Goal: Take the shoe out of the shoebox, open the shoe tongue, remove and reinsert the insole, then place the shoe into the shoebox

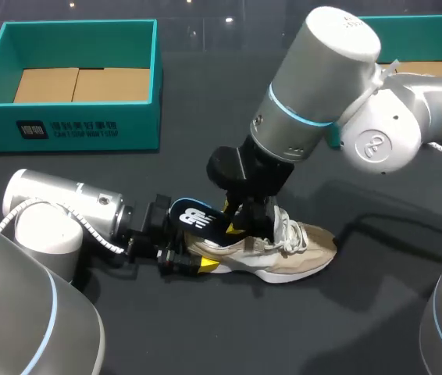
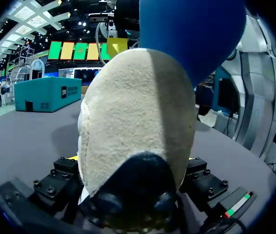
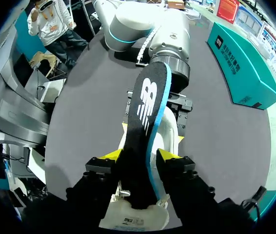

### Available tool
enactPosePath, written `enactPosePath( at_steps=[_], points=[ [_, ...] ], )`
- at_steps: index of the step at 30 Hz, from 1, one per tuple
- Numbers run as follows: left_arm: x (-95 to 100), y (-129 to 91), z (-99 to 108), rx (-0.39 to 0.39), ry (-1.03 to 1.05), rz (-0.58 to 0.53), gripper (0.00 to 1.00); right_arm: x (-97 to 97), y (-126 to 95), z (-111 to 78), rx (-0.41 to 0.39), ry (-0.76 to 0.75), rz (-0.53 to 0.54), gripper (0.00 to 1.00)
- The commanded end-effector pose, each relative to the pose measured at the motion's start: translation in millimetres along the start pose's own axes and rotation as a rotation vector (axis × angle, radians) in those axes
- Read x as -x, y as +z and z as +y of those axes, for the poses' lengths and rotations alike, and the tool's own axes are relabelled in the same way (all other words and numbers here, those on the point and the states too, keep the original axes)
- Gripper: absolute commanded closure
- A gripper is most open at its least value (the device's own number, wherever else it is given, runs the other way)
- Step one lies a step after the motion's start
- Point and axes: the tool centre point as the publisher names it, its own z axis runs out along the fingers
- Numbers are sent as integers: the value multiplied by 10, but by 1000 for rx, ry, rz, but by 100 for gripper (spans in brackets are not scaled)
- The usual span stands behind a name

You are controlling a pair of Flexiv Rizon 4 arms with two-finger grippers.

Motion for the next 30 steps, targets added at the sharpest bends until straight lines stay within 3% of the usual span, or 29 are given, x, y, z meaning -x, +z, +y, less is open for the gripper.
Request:
enactPosePath(
  at_steps=[1,8,9,10,14,23,26,27,30],
  points=[
    [4,4,6,2,0,-1,100,-48,-74,18,-45,18,-11,56],
    [4,4,6,2,0,-1,100,24,-123,55,-53,81,114,51],
    [4,4,6,2,0,-1,100,37,-123,72,-48,83,136,39],
    [4,4,6,2,0,-1,100,47,-124,94,-56,89,147,34],
    [4,4,6,2,0,-1,100,58,-140,146,-72,121,156,41],
    [4,4,6,2,0,-1,100,61,-119,201,-38,188,225,45],
    [4,4,6,2,0,-1,100,59,-86,197,-33,218,263,37],
    [4,4,6,2,0,-1,100,59,-72,190,-26,229,276,26],
    [4,4,6,2,0,-1,100,68,-46,163,5,255,294,27]
  ],
)
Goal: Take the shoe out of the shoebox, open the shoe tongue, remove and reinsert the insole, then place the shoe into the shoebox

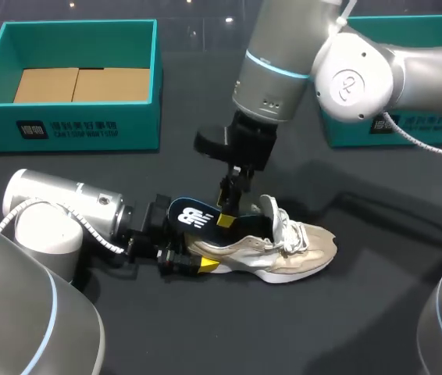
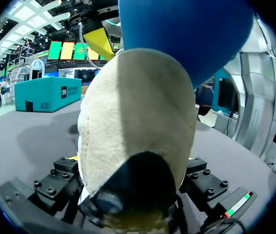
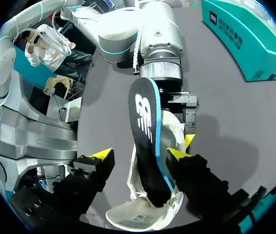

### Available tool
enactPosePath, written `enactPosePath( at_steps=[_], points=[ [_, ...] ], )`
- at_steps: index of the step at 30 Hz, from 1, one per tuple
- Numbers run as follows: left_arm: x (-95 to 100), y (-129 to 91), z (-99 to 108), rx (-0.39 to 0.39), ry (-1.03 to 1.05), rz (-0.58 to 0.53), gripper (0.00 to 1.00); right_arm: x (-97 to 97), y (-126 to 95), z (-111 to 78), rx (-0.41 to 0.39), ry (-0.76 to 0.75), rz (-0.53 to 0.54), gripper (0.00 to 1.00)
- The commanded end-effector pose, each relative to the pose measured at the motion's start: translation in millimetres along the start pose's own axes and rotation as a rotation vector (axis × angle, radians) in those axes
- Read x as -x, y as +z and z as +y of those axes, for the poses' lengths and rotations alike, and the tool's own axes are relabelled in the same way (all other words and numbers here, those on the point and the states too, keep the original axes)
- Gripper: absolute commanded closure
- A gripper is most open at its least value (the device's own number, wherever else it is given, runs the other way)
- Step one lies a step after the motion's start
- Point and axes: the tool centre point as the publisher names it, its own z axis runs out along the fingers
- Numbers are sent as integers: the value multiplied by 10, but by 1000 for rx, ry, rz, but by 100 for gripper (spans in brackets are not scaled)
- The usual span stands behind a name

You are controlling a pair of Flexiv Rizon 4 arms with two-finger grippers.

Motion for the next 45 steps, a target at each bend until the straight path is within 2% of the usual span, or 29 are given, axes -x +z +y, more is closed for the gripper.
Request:
enactPosePath(
  at_steps=[1,4,6,8,9,10,15,21,35,40,45],
  points=[
    [3,4,7,2,0,-1,100,96,76,-27,42,15,33,28],
    [3,4,7,2,0,-1,100,118,80,-43,64,32,48,31],
    [3,4,7,2,0,-1,100,124,85,-45,76,41,54,29],
    [3,4,7,2,0,-1,100,132,93,-47,90,48,63,18],
    [3,4,7,2,0,-1,100,137,107,-52,110,46,71,7],
    [3,4,7,2,0,-1,100,139,120,-58,122,47,77,4],
    [3,4,7,2,0,-1,100,155,159,-54,167,47,108,6],
    [3,4,7,2,0,-1,100,182,216,-17,222,44,147,16],
    [3,4,7,2,0,-1,100,74,309,37,252,59,186,33],
    [3,4,7,2,0,-1,100,-5,330,22,265,67,192,51],
    [3,4,7,2,0,-1,100,-29,352,23,274,67,201,53]
  ],
)
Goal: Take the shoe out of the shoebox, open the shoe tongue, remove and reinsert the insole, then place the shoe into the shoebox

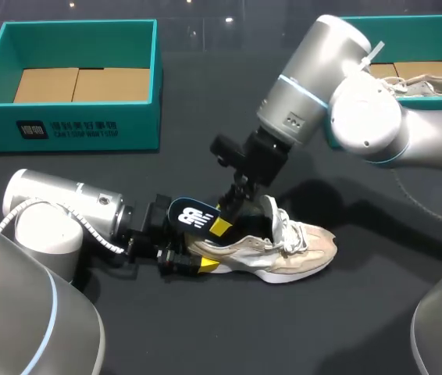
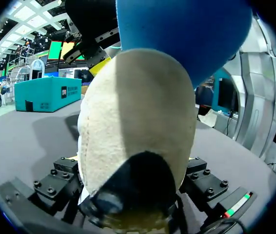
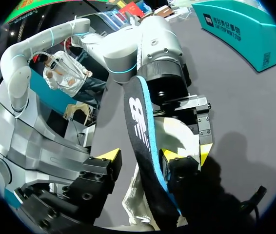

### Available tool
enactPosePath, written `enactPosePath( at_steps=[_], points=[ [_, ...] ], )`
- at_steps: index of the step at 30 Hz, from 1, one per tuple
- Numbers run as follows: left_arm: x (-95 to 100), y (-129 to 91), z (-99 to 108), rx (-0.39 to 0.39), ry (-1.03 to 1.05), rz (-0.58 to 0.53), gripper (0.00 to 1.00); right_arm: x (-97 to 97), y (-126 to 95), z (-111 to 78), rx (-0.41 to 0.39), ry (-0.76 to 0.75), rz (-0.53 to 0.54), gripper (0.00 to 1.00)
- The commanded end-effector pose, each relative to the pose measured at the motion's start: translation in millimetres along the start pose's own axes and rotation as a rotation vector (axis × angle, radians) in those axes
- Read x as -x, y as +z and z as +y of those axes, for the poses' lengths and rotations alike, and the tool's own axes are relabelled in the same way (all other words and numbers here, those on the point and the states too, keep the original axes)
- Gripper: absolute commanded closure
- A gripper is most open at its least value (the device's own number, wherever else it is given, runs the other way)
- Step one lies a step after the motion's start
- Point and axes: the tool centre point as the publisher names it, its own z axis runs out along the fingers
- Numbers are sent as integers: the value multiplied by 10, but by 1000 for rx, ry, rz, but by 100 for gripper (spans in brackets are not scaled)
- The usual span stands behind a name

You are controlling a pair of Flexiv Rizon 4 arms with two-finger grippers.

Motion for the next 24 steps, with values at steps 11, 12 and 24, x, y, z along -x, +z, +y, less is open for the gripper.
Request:
enactPosePath(
  at_steps=[11,12,24],
  points=[
    [3,4,7,1,0,-1,100,50,68,19,10,-15,13,100],
    [3,4,7,1,0,-1,100,55,73,23,9,-18,14,100],
    [3,4,7,1,0,-1,100,-126,0,418,-29,-157,-24,100]
  ],
)
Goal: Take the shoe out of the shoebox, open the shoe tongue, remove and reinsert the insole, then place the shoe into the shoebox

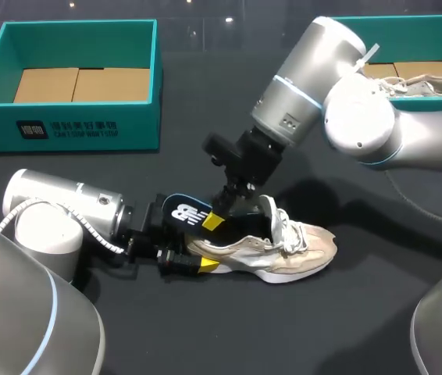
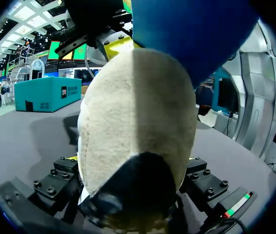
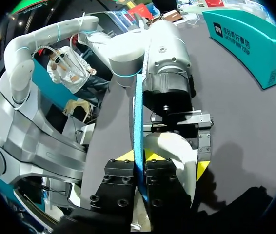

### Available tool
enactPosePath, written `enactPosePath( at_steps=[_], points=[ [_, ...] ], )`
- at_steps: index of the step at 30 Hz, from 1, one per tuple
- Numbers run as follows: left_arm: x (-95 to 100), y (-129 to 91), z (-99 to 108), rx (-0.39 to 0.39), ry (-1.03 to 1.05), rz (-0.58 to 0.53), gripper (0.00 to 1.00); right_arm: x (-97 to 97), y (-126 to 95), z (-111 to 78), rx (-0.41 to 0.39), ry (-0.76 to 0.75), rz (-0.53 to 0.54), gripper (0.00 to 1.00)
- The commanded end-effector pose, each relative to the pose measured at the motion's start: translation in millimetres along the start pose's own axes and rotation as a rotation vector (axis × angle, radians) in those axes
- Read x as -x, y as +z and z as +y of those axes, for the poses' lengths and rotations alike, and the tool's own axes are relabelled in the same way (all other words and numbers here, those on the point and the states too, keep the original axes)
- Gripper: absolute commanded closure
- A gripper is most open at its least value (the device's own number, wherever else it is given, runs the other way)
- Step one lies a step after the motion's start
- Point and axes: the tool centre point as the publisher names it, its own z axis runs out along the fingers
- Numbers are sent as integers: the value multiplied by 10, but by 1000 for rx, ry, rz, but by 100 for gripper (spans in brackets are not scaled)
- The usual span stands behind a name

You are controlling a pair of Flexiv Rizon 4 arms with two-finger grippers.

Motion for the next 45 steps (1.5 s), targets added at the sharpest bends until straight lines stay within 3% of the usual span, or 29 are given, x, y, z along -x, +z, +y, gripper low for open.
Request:
enactPosePath(
  at_steps=[1,2,14,16,20,23,34,36,43,45],
  points=[
    [4,5,6,1,0,-1,100,-165,-57,341,-101,-61,-57,100],
    [4,5,6,1,0,-1,100,-244,-75,434,-159,-89,-103,100],
    [4,5,6,1,0,-1,100,-244,-75,434,-159,-89,-103,100],
    [4,5,6,1,0,-1,100,-305,-82,512,-57,-184,-78,100],
    [4,5,6,1,0,-1,100,-515,-233,689,72,-318,-18,100],
    [4,5,6,1,0,-1,100,-641,-436,807,283,-277,61,100],
    [4,5,6,1,0,-1,100,-641,-436,807,283,-277,61,100],
    [4,5,6,1,0,-1,100,-599,-361,798,387,-282,132,100],
    [4,5,6,1,0,-1,100,-1177,-1020,978,460,-305,74,100],
    [4,5,6,1,0,-1,100,-1369,-1204,1000,451,-249,36,100]
  ],
)
